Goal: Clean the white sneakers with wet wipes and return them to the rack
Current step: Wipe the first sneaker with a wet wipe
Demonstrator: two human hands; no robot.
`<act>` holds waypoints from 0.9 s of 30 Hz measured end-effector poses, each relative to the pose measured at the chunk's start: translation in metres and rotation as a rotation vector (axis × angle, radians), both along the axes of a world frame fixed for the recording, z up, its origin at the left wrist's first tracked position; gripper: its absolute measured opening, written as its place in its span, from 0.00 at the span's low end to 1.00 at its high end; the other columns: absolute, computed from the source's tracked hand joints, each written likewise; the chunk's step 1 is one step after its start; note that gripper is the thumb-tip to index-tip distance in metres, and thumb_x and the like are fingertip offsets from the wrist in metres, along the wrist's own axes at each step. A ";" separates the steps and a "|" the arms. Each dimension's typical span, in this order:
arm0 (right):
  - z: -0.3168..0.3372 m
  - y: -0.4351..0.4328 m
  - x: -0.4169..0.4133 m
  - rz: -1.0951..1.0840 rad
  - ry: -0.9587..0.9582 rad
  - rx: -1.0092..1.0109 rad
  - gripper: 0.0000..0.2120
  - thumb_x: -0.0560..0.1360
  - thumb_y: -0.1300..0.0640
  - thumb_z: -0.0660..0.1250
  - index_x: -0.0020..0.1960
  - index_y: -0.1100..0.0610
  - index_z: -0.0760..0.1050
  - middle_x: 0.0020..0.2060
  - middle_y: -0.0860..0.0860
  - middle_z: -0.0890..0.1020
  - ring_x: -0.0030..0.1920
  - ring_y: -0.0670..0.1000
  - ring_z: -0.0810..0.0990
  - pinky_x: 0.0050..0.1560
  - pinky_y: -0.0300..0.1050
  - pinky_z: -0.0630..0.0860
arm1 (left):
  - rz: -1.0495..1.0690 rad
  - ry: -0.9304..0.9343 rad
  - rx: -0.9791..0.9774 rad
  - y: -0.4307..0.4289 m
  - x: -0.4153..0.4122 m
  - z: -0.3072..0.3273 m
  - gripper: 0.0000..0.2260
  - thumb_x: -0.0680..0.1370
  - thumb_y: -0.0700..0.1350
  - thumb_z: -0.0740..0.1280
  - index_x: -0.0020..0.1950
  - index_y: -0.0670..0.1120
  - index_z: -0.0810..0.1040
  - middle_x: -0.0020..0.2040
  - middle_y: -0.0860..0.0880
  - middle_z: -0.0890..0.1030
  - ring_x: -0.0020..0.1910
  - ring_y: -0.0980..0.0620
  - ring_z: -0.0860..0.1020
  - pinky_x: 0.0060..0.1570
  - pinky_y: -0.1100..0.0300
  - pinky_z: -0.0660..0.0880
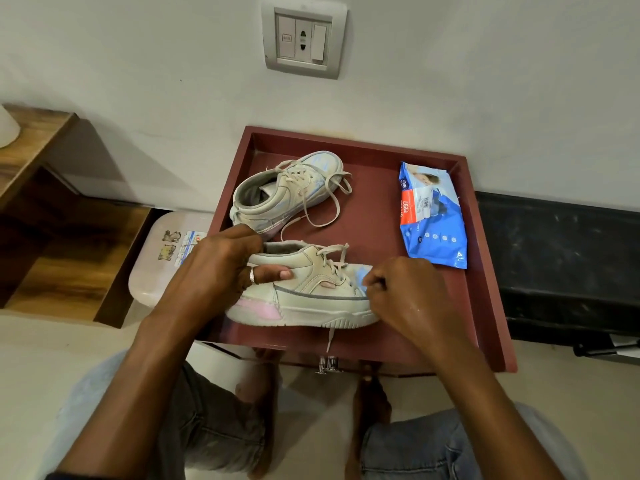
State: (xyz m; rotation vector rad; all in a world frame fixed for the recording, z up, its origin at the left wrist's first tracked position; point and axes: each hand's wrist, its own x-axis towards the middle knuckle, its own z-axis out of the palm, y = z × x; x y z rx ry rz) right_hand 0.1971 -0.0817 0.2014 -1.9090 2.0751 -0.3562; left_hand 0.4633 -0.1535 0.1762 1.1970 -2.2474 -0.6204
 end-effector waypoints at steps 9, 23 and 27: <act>-0.003 -0.007 0.004 0.159 -0.105 -0.002 0.12 0.71 0.64 0.66 0.46 0.53 0.85 0.44 0.48 0.84 0.44 0.50 0.82 0.46 0.48 0.79 | -0.004 -0.032 -0.024 -0.002 0.000 -0.003 0.28 0.73 0.73 0.63 0.42 0.47 0.82 0.45 0.53 0.80 0.41 0.54 0.80 0.37 0.49 0.78; 0.001 -0.005 -0.013 0.141 -0.097 0.031 0.12 0.71 0.63 0.67 0.46 0.50 0.86 0.45 0.45 0.86 0.46 0.47 0.82 0.50 0.45 0.79 | -0.012 -0.074 -0.038 -0.003 -0.001 -0.003 0.30 0.73 0.74 0.61 0.44 0.46 0.82 0.46 0.53 0.80 0.41 0.54 0.80 0.36 0.49 0.78; 0.002 -0.001 -0.039 -0.049 -0.151 -0.043 0.07 0.74 0.60 0.70 0.46 0.52 0.86 0.42 0.45 0.86 0.40 0.42 0.80 0.42 0.29 0.73 | 0.001 -0.033 0.017 -0.004 -0.001 -0.003 0.31 0.73 0.74 0.62 0.48 0.47 0.85 0.49 0.52 0.82 0.45 0.53 0.81 0.41 0.49 0.79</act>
